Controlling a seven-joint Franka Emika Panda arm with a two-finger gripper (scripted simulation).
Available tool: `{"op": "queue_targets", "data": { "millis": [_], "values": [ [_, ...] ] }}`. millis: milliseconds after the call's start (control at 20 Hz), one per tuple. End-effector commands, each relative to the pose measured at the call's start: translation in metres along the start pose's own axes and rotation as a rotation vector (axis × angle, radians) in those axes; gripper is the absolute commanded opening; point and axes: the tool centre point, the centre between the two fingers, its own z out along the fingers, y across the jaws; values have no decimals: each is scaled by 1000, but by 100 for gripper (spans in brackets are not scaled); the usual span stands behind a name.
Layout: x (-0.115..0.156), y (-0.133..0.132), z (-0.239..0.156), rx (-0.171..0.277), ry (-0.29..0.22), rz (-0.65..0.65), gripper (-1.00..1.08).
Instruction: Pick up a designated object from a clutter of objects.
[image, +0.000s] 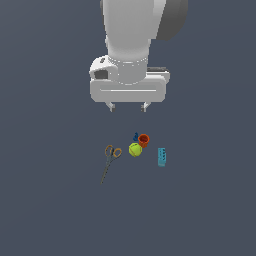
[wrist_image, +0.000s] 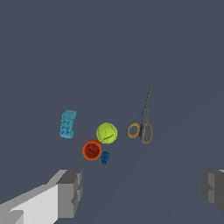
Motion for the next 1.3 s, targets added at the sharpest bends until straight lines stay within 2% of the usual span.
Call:
{"op": "queue_targets", "data": {
  "millis": [0,450,650,950,1250],
  "values": [
    [0,0,0,0,0,0,100],
    [4,5,-18,-30,25,-5,100],
    [4,5,-18,-30,25,-6,100],
    [12,10,-1,-22,23,22,100],
    [26,22,38,-8,17,85,100]
  ]
}}
